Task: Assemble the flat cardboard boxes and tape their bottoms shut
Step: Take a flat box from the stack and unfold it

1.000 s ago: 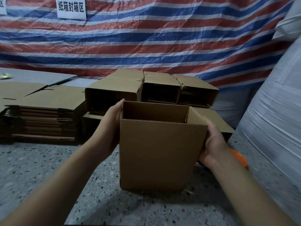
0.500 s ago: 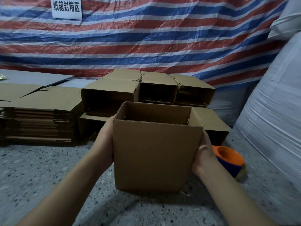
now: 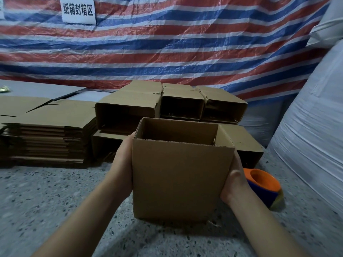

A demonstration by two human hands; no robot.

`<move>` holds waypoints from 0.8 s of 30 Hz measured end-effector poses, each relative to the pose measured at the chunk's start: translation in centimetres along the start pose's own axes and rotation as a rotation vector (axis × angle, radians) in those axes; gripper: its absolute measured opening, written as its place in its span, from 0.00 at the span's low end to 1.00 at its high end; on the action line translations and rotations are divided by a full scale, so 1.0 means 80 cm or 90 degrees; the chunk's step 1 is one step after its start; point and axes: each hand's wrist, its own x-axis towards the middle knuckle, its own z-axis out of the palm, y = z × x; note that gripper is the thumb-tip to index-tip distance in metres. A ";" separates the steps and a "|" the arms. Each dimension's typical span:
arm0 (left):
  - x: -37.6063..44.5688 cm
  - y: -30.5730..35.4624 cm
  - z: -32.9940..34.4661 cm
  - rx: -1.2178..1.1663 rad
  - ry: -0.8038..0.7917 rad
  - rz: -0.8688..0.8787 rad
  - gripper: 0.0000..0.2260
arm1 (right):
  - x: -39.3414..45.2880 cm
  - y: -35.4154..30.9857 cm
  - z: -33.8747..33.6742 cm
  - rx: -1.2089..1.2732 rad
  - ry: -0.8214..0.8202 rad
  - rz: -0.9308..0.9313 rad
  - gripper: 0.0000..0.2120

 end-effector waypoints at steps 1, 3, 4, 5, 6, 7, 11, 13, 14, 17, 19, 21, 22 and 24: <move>-0.001 -0.001 0.000 -0.004 0.009 -0.002 0.26 | 0.001 0.002 0.000 0.002 0.000 -0.006 0.35; 0.001 -0.005 -0.002 -0.008 0.012 -0.001 0.25 | 0.002 0.005 -0.001 0.004 0.003 -0.021 0.35; 0.000 -0.007 -0.002 -0.012 0.010 0.002 0.25 | 0.002 0.005 -0.002 0.008 0.005 -0.021 0.35; -0.001 -0.006 -0.002 -0.018 0.006 0.005 0.25 | 0.003 0.006 -0.002 0.017 0.006 -0.018 0.35; 0.000 -0.008 -0.004 -0.025 -0.003 0.005 0.24 | 0.004 0.006 -0.003 0.023 0.007 -0.014 0.35; -0.002 -0.007 -0.004 -0.033 -0.010 0.001 0.21 | 0.005 0.006 -0.003 0.025 0.007 -0.014 0.35; 0.005 -0.012 -0.013 -0.013 -0.053 -0.001 0.14 | 0.006 0.007 -0.004 0.036 0.009 -0.009 0.35; 0.007 -0.013 -0.015 -0.017 -0.052 0.014 0.22 | 0.007 0.008 -0.006 0.042 0.010 0.000 0.35; 0.008 -0.013 -0.015 -0.022 -0.047 0.017 0.23 | 0.007 0.008 -0.006 0.040 0.010 -0.002 0.35; 0.008 -0.012 -0.014 -0.023 -0.014 0.033 0.14 | 0.008 0.010 -0.008 0.032 0.008 -0.024 0.34; 0.012 -0.015 -0.017 -0.021 -0.022 0.048 0.09 | 0.008 0.011 -0.008 0.035 -0.004 -0.033 0.34; 0.013 -0.017 -0.021 -0.012 -0.049 0.055 0.05 | 0.008 0.011 -0.009 0.038 -0.017 -0.037 0.34; 0.013 -0.018 -0.023 -0.009 -0.059 0.054 0.05 | 0.008 0.011 -0.009 0.039 -0.022 -0.042 0.34; 0.014 -0.019 -0.026 -0.004 -0.070 0.049 0.10 | 0.008 0.012 -0.010 0.033 -0.026 -0.059 0.34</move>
